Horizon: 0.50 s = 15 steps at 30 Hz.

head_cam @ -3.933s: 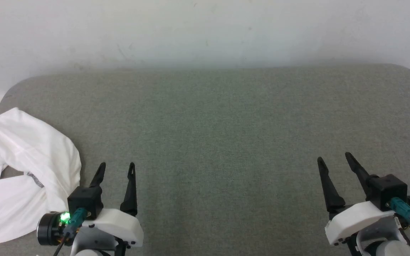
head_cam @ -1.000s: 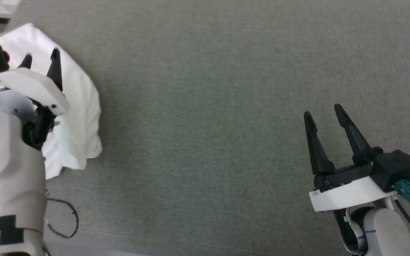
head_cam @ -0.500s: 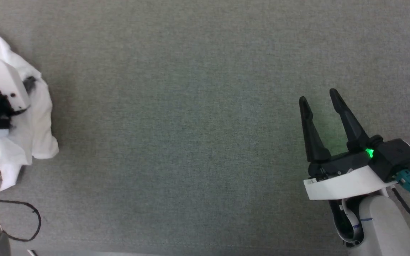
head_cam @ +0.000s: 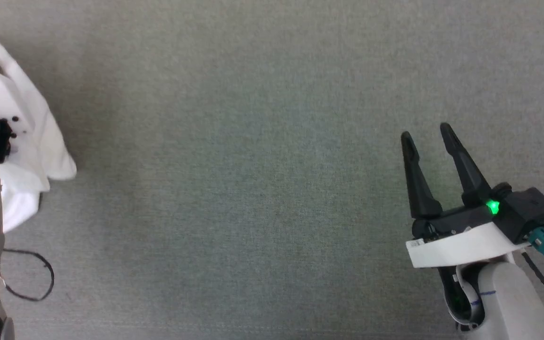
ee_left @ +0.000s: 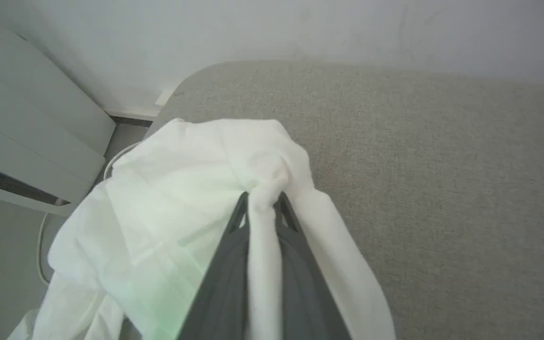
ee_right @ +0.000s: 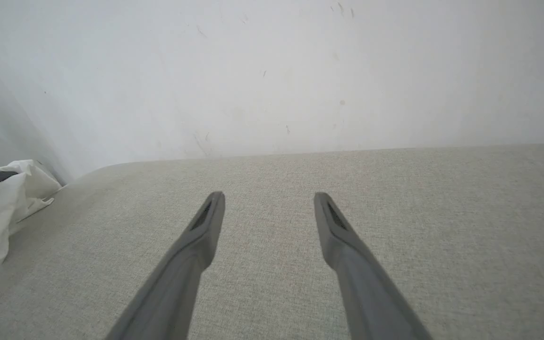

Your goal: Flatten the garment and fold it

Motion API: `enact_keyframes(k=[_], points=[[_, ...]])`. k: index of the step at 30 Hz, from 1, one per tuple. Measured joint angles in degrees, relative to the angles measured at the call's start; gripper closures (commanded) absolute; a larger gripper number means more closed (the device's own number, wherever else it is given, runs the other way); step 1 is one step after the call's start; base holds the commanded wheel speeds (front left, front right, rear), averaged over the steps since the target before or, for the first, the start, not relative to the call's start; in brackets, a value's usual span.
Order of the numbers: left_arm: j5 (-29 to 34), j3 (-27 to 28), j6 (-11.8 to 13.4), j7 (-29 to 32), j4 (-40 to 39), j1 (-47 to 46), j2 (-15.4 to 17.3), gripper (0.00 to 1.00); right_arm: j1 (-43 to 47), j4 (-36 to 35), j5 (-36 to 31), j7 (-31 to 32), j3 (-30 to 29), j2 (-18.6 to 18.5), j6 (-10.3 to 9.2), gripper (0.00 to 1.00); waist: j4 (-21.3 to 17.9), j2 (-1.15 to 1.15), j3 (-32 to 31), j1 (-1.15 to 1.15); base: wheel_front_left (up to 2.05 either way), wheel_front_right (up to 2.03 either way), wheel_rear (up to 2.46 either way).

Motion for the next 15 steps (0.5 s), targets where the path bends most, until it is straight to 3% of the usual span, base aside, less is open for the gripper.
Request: enact_keyframes(k=[5, 10, 15], points=[[3.32, -3.32, -0.02, -10.77, -3.15, -0.14, -0.47, 1.0, 2.88, 0.07, 1.05, -0.02, -2.2, 0.0, 0.0, 0.0, 1.01, 0.0, -5.02, -0.02, 0.0, 0.0, 0.0], [4.6, -5.57, -1.64, -21.28, -6.08, -0.71, -3.08, 1.0, 5.11, 0.13, 2.1, -0.02, -4.34, 0.0, 0.0, 0.0, 1.99, 0.0, -10.22, -0.03, 0.0, 0.0, 0.0], [4.52, -7.69, -2.89, -24.96, -9.39, -0.34, -7.79, 1.0, 7.38, 0.29, 2.94, -0.03, -6.59, 0.0, 0.0, 0.0, 2.41, 0.0, -15.23, -0.03, 0.0, 0.0, 0.0]])
